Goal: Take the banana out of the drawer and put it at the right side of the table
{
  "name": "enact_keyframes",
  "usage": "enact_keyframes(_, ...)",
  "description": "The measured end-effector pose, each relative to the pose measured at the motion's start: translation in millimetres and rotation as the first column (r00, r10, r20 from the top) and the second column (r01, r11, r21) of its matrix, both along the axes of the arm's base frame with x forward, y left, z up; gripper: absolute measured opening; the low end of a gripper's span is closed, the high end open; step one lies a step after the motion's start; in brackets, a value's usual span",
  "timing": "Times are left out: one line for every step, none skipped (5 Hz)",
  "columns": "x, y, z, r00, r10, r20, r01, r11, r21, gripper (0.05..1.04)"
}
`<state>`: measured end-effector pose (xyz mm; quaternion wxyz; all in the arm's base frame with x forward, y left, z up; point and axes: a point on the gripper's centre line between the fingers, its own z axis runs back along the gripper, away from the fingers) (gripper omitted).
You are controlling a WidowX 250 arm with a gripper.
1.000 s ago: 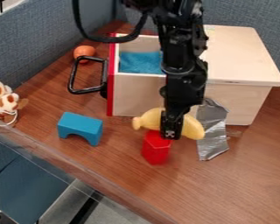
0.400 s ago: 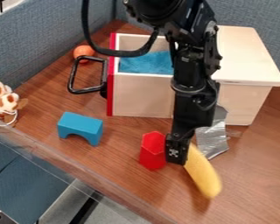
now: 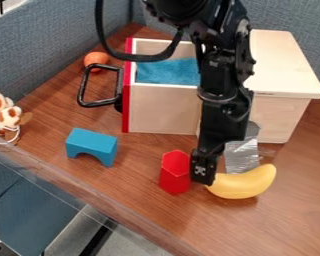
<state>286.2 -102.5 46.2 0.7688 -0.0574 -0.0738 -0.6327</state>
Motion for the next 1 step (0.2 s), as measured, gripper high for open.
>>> enact_keyframes(6.0,16.6,10.5,0.997,0.071,-0.005,-0.071,0.997,0.002,1.001)
